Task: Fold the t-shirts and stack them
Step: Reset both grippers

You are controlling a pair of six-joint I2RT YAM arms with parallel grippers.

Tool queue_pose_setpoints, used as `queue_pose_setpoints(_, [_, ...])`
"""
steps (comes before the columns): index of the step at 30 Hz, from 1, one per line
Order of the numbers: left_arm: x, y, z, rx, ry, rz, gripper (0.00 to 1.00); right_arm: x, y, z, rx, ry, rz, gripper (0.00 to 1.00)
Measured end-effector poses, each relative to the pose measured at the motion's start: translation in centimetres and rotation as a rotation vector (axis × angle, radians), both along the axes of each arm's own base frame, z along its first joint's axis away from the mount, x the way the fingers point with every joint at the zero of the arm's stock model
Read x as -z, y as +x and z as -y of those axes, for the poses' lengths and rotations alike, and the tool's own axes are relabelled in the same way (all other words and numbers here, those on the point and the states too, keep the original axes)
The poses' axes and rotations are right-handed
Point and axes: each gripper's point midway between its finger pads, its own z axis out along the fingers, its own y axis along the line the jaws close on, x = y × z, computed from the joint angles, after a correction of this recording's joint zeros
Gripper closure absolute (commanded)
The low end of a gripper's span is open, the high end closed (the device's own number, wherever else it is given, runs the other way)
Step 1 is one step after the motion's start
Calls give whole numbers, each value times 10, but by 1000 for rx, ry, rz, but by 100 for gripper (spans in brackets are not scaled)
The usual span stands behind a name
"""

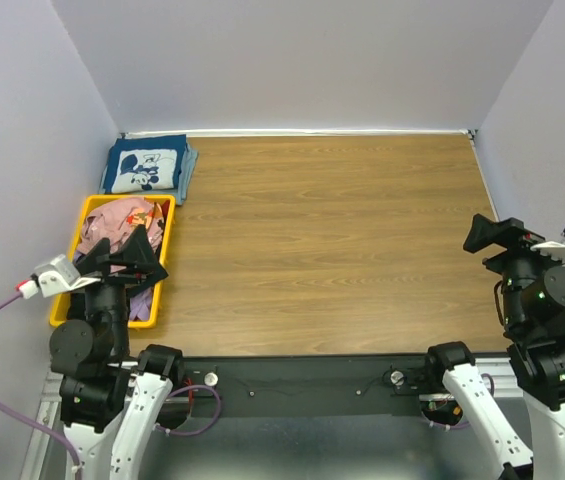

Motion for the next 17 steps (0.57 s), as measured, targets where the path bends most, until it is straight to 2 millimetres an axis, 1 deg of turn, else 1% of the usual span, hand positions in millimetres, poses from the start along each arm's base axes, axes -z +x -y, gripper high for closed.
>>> queue_pose_setpoints(2, [10,8,4,14,-3,-23,5,-6,-4,1,0,3,33,0])
queue_pose_setpoints(5, [15,14,7,26,-8,-34,5,-6,-4,1,0,-1,44,0])
queue_pose_setpoints(10, [11,14,7,25,-6,-16,5,3,-2,1,0,-8,29,0])
queue_pose_setpoints(17, [8,14,6,14,26,-4,5,2,-1,0,-4,-9,46,0])
